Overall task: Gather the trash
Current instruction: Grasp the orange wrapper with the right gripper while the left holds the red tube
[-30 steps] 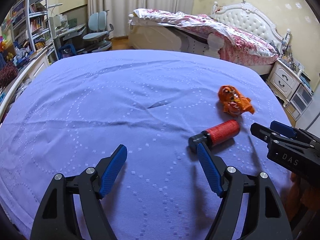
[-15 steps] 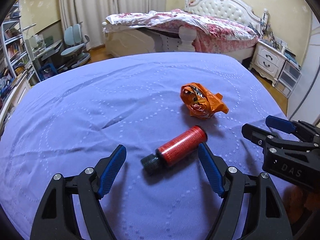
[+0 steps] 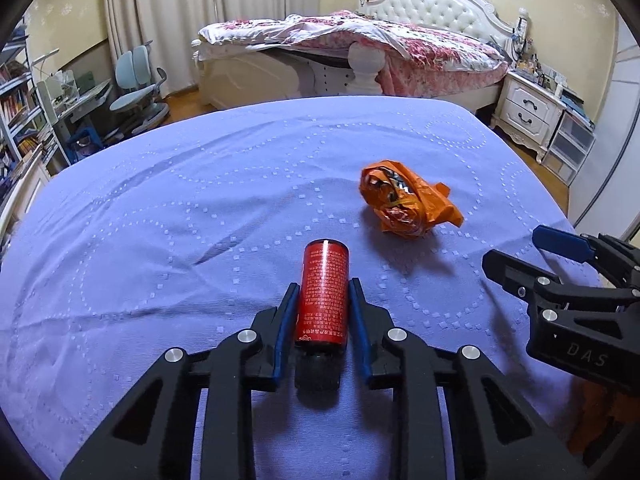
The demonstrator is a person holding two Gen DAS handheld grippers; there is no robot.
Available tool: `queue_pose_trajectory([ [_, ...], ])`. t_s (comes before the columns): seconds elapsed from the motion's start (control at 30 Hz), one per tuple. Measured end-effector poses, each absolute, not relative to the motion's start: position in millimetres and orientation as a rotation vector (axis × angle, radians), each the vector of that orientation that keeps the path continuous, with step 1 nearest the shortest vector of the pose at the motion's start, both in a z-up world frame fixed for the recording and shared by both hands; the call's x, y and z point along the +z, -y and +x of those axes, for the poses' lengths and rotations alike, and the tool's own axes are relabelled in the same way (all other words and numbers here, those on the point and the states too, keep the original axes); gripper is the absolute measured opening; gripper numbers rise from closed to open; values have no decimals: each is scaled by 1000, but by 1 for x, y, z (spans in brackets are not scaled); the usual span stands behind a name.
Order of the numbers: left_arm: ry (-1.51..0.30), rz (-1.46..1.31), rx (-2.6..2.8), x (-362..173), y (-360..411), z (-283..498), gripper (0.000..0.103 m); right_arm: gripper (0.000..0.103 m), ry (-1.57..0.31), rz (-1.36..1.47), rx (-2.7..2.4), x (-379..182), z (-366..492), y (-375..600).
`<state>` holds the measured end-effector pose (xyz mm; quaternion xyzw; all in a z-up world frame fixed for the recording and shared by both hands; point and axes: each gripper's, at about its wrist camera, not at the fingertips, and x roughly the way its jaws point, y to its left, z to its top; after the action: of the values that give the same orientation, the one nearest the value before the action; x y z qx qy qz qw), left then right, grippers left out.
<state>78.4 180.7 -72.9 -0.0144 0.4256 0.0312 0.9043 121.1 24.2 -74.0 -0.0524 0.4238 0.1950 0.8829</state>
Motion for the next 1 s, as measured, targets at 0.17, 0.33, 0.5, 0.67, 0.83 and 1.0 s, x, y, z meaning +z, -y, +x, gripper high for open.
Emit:
queue_pose_trajectory([
  [0.17,-876,-73,105,-72,-194,79,27,71,-882,-131,422,-74,121,-34],
  [0.33,-872,-97,136,-71,-204,81,27,71,-881,-165,454,-75,123,-54],
  [0.5,-867,-122,174,-70,-217,81,27,71,-880,-183,474,-76,128,-75],
  [0.67,-865,-147,201,-70,-228,81,27,71,-871,-200,485,-76,136,-95],
  [0.83,-865,-157,213,-71,-231,80,27,67,-864,-219,491,-76,141,-108],
  [1.0,-865,-158,220,-71,-231,81,27,47,-869,-218,489,-75,143,-111],
])
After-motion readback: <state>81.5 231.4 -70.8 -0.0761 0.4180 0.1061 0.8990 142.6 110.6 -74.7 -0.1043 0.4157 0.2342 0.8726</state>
